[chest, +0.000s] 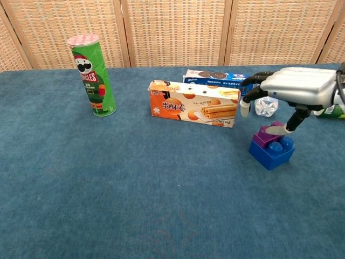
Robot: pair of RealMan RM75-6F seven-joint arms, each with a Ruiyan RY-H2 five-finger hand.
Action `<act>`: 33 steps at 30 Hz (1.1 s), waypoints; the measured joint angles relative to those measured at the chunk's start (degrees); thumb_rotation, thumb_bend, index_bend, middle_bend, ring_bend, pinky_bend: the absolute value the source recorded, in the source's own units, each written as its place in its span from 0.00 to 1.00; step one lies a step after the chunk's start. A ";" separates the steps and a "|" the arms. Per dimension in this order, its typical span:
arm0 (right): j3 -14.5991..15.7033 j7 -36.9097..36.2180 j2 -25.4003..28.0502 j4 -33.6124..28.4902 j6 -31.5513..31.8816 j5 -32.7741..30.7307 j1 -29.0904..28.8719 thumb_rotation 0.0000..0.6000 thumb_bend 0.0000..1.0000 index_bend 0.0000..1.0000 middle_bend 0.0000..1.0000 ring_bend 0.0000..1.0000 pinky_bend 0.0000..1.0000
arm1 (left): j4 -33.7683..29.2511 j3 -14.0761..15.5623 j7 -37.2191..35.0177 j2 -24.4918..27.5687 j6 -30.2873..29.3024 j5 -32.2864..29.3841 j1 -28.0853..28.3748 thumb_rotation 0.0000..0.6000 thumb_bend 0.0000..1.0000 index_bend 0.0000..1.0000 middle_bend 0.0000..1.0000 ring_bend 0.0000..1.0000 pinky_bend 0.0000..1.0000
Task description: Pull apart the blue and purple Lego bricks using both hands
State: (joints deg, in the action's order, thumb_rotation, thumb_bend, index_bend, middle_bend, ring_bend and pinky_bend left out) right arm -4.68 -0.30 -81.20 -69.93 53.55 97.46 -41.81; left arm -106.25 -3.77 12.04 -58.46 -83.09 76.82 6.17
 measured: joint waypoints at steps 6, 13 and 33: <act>0.53 4.05 0.05 -1.11 -2.11 -1.92 -0.91 1.00 0.31 0.37 0.32 0.00 0.00 | 0.16 -0.07 -0.51 0.23 0.20 -0.14 -0.03 1.00 0.00 0.00 0.00 0.00 0.00; 0.95 6.32 1.42 -3.26 -3.37 -4.41 -1.24 1.00 0.31 0.37 0.32 0.00 0.00 | 0.36 -0.12 -0.92 0.38 0.52 -0.28 0.03 1.00 0.00 0.00 0.00 0.00 0.00; 2.01 7.75 1.65 -2.48 -4.47 -7.55 -1.85 1.00 0.32 0.38 0.36 0.00 0.00 | 0.09 -0.02 -0.56 0.34 0.77 -0.28 0.06 1.00 0.00 0.00 0.00 0.00 0.00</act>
State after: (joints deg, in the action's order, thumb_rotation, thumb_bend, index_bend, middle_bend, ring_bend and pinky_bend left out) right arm -2.67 7.45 -79.55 -72.41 49.08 89.91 -43.66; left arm -106.16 -3.80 11.49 -58.11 -82.32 76.55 6.22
